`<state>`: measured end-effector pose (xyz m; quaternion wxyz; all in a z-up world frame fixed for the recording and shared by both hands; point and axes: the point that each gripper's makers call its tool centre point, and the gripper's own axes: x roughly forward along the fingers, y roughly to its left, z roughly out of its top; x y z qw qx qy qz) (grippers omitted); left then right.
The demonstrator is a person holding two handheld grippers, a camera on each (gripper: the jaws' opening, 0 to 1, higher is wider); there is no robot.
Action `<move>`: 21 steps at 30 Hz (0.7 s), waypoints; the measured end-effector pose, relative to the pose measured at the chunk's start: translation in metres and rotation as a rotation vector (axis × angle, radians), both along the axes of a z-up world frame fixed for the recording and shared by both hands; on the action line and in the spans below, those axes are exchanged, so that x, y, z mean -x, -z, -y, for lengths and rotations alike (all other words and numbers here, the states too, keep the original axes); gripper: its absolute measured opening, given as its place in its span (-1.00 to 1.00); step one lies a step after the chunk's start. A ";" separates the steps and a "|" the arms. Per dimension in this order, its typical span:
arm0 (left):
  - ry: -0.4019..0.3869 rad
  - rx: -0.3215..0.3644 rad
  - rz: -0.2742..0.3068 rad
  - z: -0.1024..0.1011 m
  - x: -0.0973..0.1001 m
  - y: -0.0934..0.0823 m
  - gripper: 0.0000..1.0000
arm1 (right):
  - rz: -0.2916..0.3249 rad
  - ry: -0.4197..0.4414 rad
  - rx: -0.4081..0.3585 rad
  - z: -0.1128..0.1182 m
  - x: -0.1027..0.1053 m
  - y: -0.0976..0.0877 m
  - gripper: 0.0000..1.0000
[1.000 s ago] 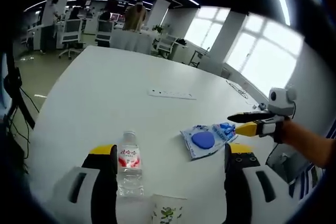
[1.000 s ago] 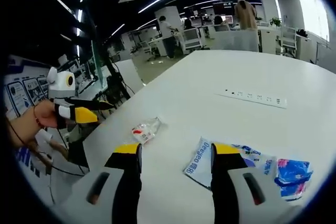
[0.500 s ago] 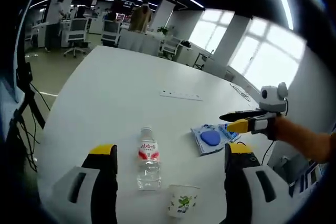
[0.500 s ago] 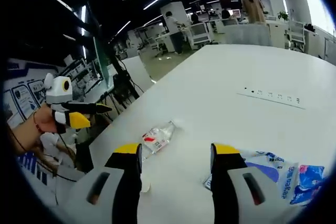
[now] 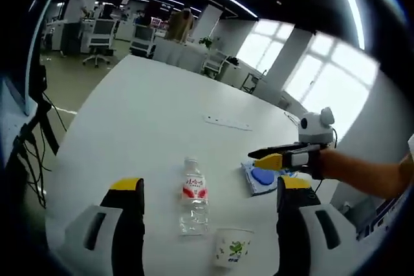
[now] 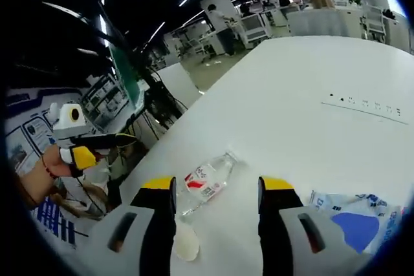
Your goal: Arrange the tabletop items into an orderly group along one side of the table until the central work area is clear of visible clutter.
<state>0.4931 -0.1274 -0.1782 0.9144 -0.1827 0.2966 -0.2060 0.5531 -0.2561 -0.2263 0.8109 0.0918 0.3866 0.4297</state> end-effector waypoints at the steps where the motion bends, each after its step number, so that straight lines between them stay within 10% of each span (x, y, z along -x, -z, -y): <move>1: -0.002 0.001 0.001 -0.002 0.000 0.001 0.73 | -0.013 -0.002 -0.007 -0.004 -0.002 0.003 -0.02; 21: -0.019 0.080 0.000 -0.014 -0.004 0.018 0.72 | -0.256 0.037 -0.108 -0.050 -0.029 0.062 -0.10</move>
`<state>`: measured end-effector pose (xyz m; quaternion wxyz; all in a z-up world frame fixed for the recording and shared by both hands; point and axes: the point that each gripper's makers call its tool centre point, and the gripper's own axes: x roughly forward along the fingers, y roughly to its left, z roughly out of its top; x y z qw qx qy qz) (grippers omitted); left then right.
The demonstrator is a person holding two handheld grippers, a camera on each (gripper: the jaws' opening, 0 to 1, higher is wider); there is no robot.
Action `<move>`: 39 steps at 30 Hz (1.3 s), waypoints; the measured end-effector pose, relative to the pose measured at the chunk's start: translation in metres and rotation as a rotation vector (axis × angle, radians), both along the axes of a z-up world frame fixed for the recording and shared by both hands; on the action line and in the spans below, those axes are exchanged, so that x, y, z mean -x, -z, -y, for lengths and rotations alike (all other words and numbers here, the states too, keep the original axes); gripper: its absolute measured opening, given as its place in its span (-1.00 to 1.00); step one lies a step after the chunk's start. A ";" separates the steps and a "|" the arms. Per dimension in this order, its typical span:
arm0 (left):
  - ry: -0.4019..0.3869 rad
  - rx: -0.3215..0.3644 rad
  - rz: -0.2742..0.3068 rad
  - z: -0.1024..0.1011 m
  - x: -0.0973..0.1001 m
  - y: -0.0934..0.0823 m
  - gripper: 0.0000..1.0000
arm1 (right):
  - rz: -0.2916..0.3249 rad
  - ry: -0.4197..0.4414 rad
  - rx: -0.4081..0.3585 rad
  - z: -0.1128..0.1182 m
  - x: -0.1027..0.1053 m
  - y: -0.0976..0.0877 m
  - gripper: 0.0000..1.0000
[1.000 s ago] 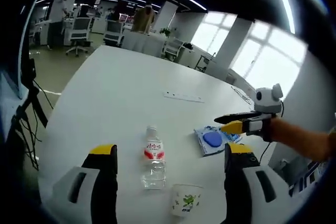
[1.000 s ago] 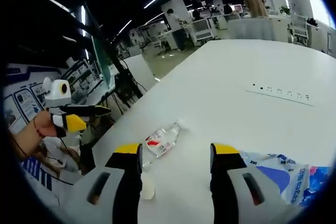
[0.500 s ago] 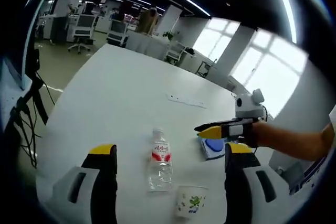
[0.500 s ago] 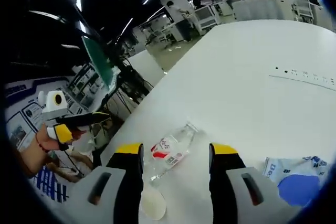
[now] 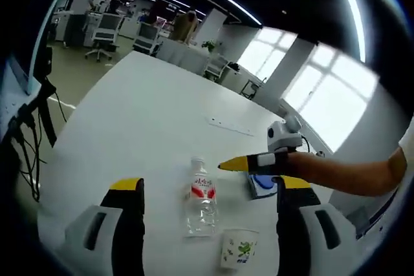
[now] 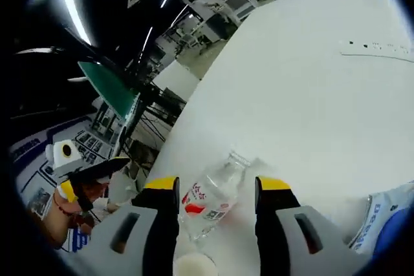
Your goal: Arrange the tabletop items into an orderly group along one side of the table until the central work area is clear of visible clutter.
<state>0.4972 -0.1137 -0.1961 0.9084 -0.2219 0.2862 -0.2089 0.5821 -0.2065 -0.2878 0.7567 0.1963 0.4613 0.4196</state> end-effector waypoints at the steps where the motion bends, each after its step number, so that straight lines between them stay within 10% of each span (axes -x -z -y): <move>1: 0.001 0.003 0.002 0.000 0.000 0.000 0.73 | -0.008 0.002 0.001 -0.001 -0.001 0.002 -0.10; 39: 0.085 0.062 0.010 0.023 -0.016 0.017 0.68 | -0.238 0.174 -0.168 -0.030 -0.021 0.036 -0.51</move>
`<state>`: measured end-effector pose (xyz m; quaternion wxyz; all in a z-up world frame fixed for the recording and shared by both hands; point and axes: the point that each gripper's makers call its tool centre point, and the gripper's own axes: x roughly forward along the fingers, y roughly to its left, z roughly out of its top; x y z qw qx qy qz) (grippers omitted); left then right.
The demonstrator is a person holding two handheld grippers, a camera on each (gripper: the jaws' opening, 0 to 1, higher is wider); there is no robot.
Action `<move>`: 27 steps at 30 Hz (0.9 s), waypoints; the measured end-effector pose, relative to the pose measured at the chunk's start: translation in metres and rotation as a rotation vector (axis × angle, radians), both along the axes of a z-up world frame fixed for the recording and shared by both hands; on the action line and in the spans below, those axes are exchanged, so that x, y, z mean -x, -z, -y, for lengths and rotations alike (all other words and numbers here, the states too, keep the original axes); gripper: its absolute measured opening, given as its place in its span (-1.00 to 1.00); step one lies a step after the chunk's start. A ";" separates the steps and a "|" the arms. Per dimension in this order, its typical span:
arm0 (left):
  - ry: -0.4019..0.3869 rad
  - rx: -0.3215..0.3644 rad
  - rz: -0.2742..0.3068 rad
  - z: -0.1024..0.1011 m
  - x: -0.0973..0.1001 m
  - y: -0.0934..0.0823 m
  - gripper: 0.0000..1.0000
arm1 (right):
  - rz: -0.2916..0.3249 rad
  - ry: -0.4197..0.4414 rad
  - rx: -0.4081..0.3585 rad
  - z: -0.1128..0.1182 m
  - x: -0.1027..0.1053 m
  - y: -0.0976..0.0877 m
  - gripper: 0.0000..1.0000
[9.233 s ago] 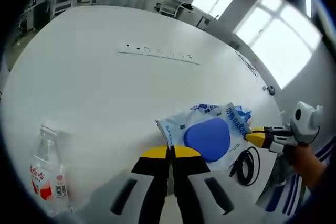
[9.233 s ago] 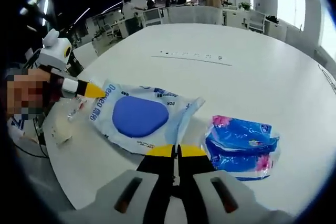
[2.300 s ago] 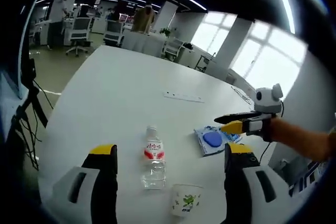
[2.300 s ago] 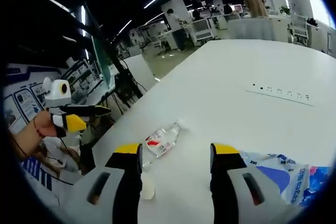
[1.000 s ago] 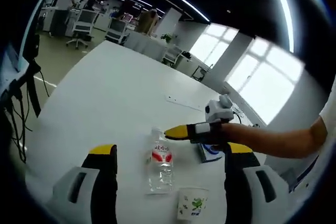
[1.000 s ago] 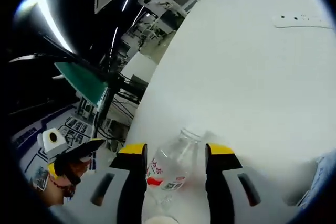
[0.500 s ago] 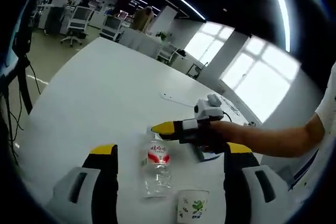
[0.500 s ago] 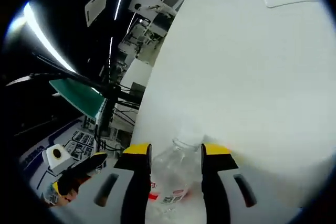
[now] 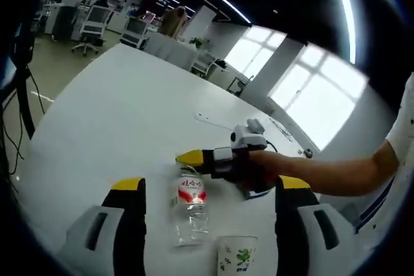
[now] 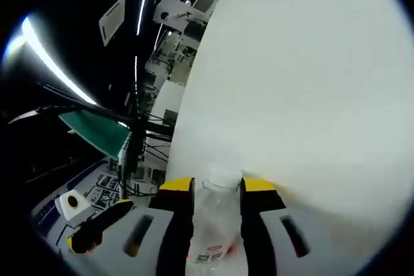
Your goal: Arrange the tabletop items into an orderly group along one side of the table until the central work area is clear of visible clutter.
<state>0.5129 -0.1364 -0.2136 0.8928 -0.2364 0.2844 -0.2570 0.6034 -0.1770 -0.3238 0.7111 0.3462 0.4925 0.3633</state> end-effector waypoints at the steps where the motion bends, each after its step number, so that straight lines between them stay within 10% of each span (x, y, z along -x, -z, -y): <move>1: 0.002 0.000 -0.001 0.000 0.000 0.000 0.67 | -0.008 0.010 0.005 0.001 0.000 0.001 -0.54; 8: 0.003 0.000 -0.012 0.000 0.000 0.006 0.65 | -0.053 0.065 -0.036 -0.001 -0.004 0.001 -0.60; 27: 0.111 0.005 -0.052 0.009 -0.009 0.039 0.49 | 0.150 -0.059 -0.023 -0.009 0.002 -0.033 -0.62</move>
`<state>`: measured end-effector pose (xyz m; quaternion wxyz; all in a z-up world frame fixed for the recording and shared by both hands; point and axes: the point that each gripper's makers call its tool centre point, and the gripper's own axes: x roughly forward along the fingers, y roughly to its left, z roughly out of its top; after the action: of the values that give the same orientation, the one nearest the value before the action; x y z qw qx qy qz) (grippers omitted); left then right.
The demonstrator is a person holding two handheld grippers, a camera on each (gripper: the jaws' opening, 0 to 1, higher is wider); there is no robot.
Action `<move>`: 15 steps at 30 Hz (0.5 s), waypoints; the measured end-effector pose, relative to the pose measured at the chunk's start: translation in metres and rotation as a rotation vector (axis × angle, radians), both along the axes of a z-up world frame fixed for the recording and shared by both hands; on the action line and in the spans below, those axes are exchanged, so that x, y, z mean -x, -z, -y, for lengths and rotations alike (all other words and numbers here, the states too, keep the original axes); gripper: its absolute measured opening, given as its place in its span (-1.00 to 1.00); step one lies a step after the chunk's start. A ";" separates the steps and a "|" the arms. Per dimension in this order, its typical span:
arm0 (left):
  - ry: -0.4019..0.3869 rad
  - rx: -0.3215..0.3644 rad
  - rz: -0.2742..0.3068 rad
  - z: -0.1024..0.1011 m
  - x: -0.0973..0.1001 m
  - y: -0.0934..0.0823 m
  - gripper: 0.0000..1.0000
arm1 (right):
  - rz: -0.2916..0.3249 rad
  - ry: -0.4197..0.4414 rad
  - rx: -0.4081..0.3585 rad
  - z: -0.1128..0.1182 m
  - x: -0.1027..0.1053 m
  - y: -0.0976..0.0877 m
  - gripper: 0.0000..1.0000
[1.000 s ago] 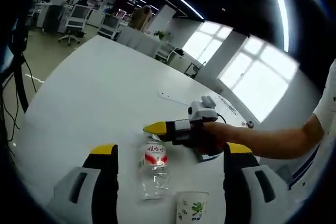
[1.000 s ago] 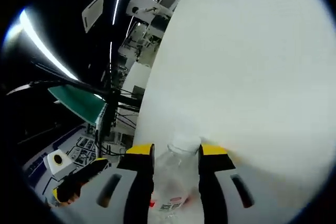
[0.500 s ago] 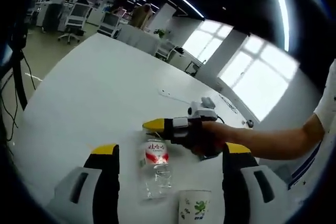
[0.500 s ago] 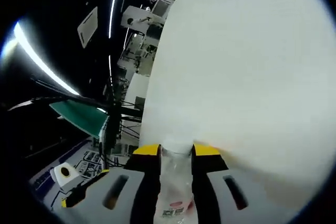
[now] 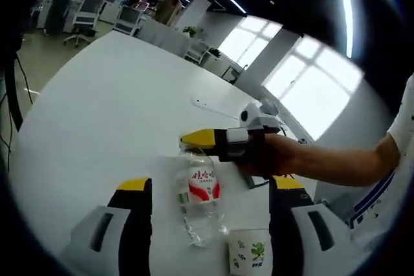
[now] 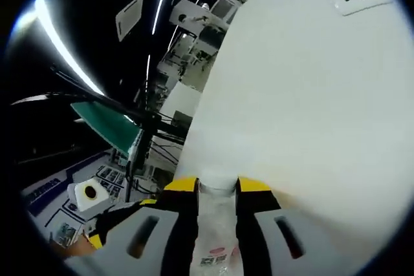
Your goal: Arrange the tabletop items into an orderly group along one side of the table until the central work area is clear of visible clutter.
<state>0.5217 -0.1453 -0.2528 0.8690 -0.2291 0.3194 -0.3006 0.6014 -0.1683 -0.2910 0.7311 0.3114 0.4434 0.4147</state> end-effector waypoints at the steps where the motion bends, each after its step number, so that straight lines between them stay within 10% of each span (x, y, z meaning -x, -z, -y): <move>1: 0.023 -0.005 -0.009 0.002 0.001 0.004 0.49 | 0.016 -0.008 0.003 -0.001 0.001 -0.003 -0.62; 15: 0.177 0.020 -0.020 0.021 -0.006 0.017 0.45 | 0.211 -0.113 0.046 -0.011 0.017 -0.031 -0.62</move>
<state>0.5278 -0.1660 -0.2699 0.8335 -0.2114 0.3440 -0.3772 0.5841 -0.1576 -0.2598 0.7562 0.2237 0.3904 0.4752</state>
